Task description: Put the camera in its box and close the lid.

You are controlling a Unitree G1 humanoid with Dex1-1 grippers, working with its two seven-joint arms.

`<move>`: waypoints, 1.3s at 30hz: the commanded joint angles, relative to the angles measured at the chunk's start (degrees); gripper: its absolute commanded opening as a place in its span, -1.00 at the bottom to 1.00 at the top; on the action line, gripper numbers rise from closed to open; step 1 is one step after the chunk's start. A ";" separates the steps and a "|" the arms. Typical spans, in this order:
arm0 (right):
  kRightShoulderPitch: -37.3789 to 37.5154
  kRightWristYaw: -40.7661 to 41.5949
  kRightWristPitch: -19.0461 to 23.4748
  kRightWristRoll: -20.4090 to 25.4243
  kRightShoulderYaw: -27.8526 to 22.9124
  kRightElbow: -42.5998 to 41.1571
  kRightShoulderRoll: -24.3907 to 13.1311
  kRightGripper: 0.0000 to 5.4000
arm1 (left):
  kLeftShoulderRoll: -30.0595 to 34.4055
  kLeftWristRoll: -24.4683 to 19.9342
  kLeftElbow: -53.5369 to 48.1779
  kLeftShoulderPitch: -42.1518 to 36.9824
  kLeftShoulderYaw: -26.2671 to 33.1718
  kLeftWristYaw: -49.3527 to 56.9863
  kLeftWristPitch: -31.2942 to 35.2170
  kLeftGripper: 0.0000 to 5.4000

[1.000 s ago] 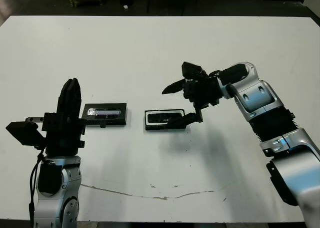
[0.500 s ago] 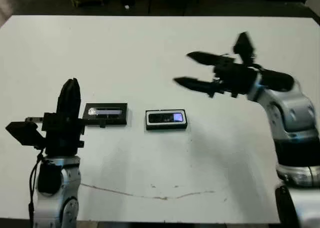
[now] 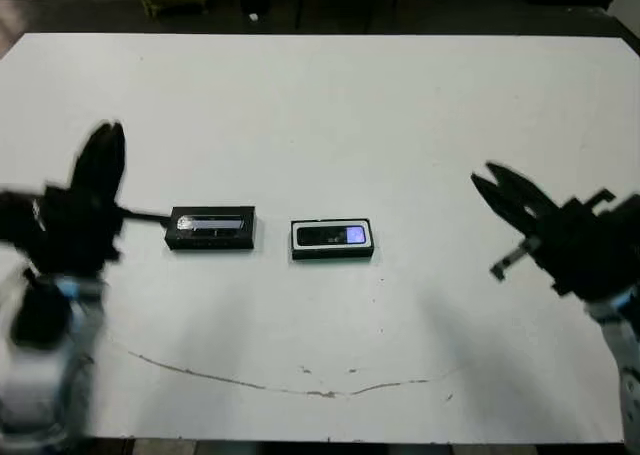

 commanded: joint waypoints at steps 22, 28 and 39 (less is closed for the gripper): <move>4.26 -5.51 -1.32 3.49 3.08 -2.20 0.10 -0.99 | 11.01 32.00 61.08 -49.18 -37.78 -49.70 -7.95 -1.00; 4.84 -5.51 -1.67 3.36 3.24 -2.08 -0.23 -0.99 | 10.17 37.90 61.35 -49.29 -41.50 -49.61 -11.47 -1.00; 5.53 -5.62 -2.85 2.53 3.77 -2.44 -0.37 -0.99 | 8.29 42.71 66.24 -49.20 -43.31 -48.83 -12.75 -1.00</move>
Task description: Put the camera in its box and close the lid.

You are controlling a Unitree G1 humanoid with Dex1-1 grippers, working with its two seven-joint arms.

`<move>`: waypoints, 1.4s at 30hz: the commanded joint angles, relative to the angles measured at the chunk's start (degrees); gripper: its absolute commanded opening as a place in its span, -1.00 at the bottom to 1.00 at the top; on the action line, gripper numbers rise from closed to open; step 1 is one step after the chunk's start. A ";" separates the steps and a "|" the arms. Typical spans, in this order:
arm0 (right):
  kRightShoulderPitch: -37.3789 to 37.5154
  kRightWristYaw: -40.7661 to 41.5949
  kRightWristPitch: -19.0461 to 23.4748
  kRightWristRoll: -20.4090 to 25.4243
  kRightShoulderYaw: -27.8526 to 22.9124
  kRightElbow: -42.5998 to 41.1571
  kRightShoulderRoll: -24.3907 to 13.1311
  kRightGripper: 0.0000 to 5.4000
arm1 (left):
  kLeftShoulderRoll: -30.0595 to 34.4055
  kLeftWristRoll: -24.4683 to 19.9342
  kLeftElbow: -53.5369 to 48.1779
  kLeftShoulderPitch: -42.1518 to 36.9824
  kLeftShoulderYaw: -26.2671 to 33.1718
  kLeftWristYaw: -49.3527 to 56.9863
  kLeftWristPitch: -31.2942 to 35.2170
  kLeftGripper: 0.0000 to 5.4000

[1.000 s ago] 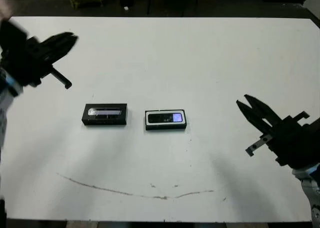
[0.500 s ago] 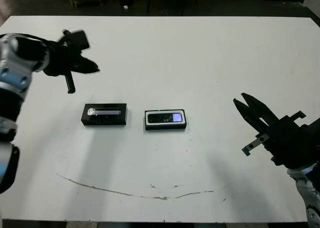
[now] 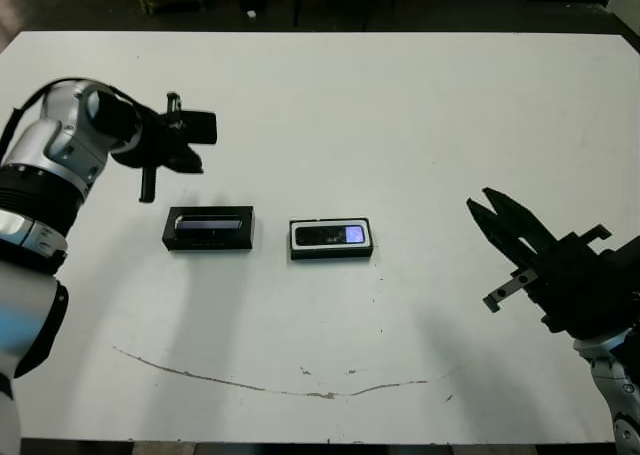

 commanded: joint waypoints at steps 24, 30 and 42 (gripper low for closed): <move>1.97 -0.85 1.20 0.32 1.39 -1.43 -1.06 -0.99 | -2.77 7.00 7.22 1.22 -4.29 1.51 -2.57 -1.00; 1.55 -0.45 -0.73 -0.78 1.88 -0.78 -1.44 -0.99 | -2.54 6.22 6.88 1.58 -3.60 -0.55 -1.37 -1.00; 2.01 -1.07 -0.58 -1.39 2.01 -1.37 -1.38 -0.99 | 2.59 3.45 0.02 5.84 -1.94 -7.98 -1.76 -1.00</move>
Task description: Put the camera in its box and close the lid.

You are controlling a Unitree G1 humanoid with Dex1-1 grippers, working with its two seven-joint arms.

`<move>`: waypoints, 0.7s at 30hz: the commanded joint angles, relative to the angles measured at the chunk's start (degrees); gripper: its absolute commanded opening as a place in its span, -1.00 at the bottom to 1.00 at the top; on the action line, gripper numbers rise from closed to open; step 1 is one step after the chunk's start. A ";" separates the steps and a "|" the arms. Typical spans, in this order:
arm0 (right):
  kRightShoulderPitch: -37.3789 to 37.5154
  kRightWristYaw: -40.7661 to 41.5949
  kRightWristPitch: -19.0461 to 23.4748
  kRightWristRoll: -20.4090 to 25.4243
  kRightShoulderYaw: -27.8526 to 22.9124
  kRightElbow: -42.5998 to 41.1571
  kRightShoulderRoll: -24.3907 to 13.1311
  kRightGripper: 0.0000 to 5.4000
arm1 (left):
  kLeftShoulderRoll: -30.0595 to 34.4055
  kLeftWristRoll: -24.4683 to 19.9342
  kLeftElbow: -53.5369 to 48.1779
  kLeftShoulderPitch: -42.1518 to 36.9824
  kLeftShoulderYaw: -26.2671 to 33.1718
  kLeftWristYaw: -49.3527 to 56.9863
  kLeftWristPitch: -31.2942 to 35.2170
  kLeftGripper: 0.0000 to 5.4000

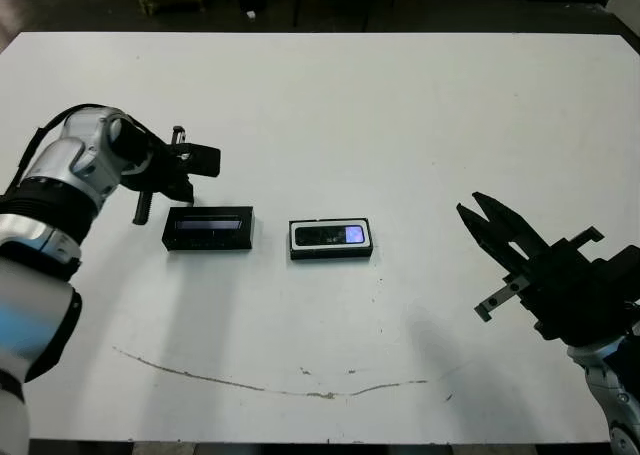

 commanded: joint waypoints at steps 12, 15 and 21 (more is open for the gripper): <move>1.10 -0.39 2.00 0.40 -0.32 -0.20 -0.67 -0.99 | 8.95 -5.79 -20.29 12.89 3.12 -8.58 0.50 -1.00; 1.17 -0.30 1.89 0.93 -0.34 0.09 -0.48 -0.99 | 9.98 -6.63 -24.92 14.93 4.05 -9.00 2.19 -1.00; 1.46 -0.86 2.75 1.00 -0.28 -0.32 -0.63 -0.99 | 11.24 -8.66 -32.42 17.98 5.37 -10.20 4.72 -1.00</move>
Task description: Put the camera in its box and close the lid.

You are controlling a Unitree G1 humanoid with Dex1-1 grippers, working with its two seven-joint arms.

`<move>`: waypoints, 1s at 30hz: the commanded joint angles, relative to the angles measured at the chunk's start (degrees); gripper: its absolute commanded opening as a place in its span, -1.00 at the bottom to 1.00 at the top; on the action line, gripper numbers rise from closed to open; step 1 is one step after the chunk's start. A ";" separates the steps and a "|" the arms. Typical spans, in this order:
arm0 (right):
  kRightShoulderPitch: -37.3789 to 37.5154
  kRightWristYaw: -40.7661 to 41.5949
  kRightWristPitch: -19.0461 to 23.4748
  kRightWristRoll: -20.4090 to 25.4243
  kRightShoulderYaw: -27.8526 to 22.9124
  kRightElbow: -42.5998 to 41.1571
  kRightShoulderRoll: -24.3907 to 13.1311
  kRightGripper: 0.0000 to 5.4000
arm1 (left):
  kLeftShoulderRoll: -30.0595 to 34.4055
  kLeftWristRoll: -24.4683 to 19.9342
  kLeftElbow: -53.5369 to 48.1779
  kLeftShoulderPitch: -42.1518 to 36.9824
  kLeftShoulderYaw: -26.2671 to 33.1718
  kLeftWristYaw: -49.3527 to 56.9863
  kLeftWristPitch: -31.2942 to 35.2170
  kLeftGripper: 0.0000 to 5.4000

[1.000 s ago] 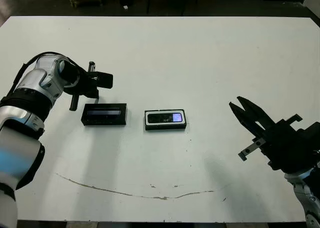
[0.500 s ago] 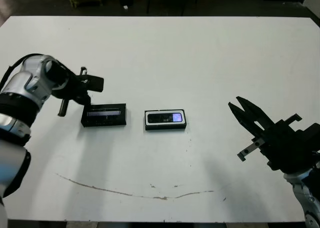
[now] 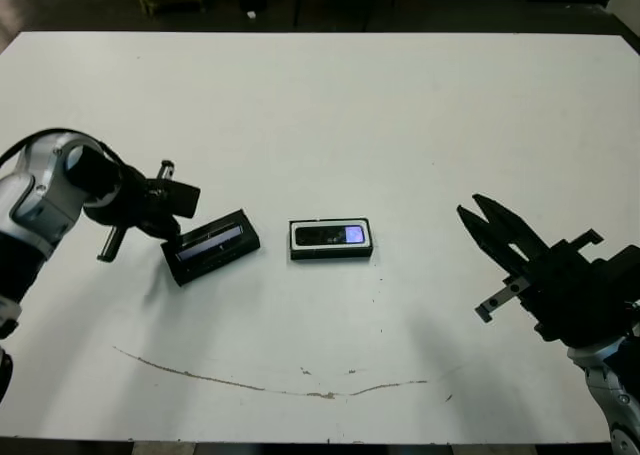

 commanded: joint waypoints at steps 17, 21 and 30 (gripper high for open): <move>1.11 -0.79 2.61 0.01 0.01 -0.73 -0.62 -0.99 | 3.80 -3.92 -16.08 7.33 -0.04 -5.88 7.84 -1.00; 0.92 -0.13 1.68 0.49 -0.06 0.08 -0.50 -0.99 | 4.30 -1.02 -14.91 8.84 1.74 1.77 4.76 -1.00; 2.02 -1.05 3.98 0.85 -0.44 -1.94 -0.71 -0.99 | 4.87 9.87 -22.09 19.42 13.37 30.08 12.88 -1.00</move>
